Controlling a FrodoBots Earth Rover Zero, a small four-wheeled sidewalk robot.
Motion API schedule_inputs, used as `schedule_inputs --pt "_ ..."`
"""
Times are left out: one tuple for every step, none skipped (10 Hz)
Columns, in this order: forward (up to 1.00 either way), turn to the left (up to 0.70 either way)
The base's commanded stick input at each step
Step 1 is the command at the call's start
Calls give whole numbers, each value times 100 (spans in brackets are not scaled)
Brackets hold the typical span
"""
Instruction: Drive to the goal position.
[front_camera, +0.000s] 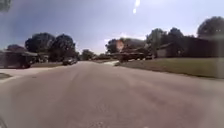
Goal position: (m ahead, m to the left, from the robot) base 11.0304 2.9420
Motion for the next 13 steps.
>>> schedule_inputs --pt "70 0" --pt "70 0" --pt "70 0" --pt "70 0" --pt "70 0" --pt "70 0" --pt "70 0" --pt "70 0" --pt "70 0" --pt "70 0" --pt "70 0" --pt "70 0" --pt "70 0"
